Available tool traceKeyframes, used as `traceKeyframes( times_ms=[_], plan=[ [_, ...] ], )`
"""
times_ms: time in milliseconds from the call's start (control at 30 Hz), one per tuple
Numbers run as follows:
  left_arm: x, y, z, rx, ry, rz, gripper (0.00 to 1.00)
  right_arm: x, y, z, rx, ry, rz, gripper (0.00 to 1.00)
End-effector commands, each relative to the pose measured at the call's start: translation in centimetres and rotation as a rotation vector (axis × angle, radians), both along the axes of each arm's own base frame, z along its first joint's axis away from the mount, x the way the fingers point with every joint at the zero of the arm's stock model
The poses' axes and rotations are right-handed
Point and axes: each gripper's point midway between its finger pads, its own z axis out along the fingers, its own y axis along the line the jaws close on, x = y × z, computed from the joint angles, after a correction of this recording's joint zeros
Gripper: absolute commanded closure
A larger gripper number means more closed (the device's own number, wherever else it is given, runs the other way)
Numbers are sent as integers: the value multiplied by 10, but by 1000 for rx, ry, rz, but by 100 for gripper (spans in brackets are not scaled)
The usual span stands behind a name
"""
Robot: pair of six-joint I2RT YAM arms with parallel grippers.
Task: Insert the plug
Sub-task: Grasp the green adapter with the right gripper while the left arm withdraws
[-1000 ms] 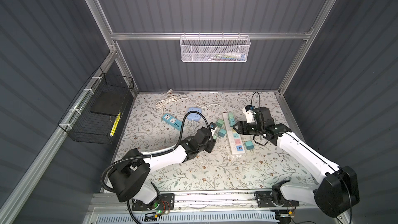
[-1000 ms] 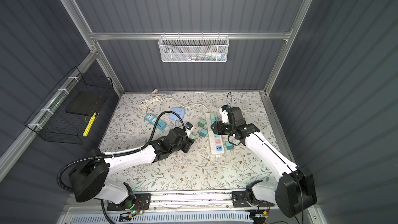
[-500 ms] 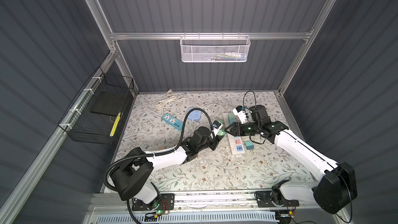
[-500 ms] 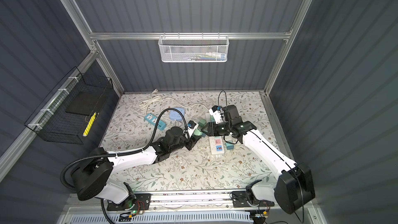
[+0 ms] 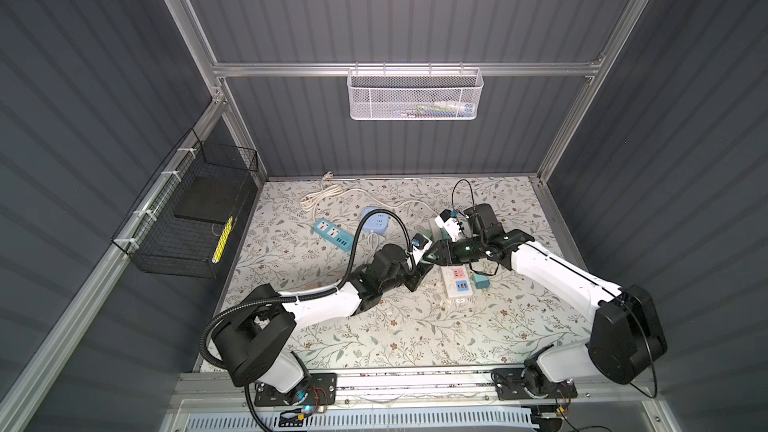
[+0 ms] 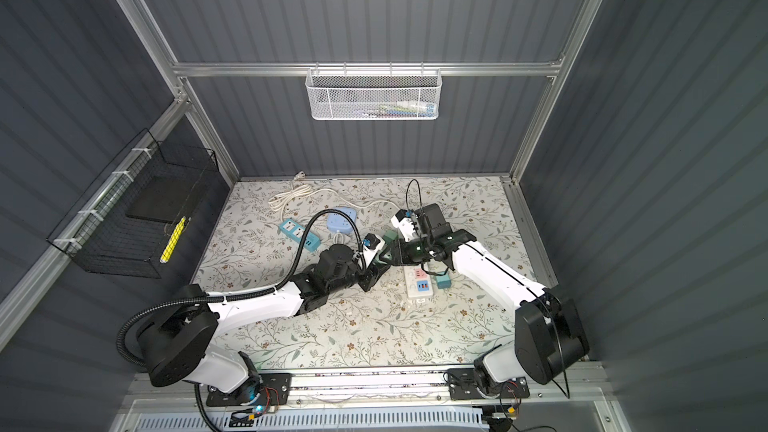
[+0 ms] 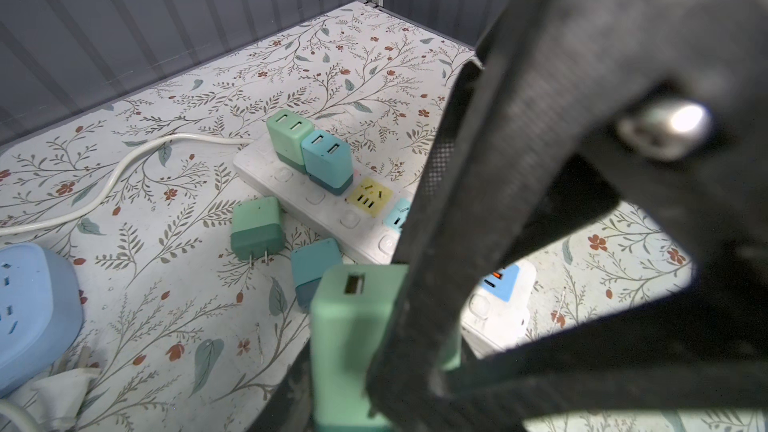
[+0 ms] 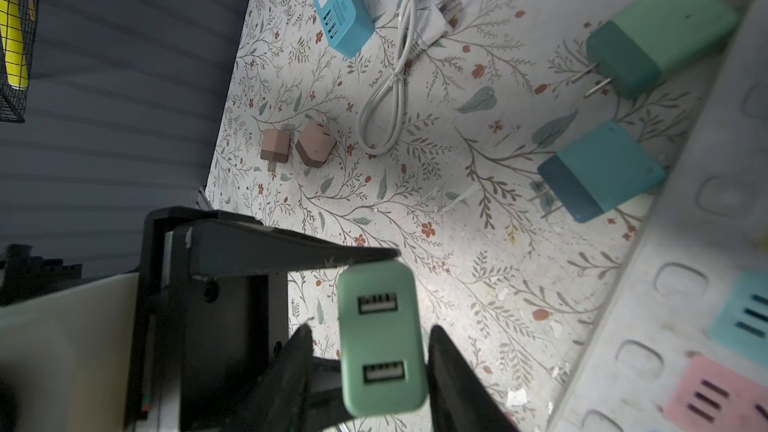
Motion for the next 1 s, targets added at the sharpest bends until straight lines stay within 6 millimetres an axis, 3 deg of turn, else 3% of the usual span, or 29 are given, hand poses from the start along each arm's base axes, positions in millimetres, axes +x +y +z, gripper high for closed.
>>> traceKeyframes(
  times_ms=[0, 267, 467, 567, 733, 967],
  plan=[
    [0, -6, 15, -19, -30, -27, 80, 6, 10, 11, 31, -31, 25, 60],
    [2, -4, 11, -4, -28, -13, 75, 1, 12, 11, 33, -31, 44, 76],
    [6, 1, 7, 27, 4, 27, 36, 6, 3, 8, -18, -67, 1, 79],
    [3, 10, 15, 13, 25, 59, 26, 11, -4, 12, -51, -120, -27, 81],
    [-6, 40, 39, -113, 50, 173, 17, 15, -20, 18, -115, -203, -75, 83],
    [-2, 96, 39, -198, 47, 428, 8, 28, -60, 6, -277, -315, -234, 84]
  ],
)
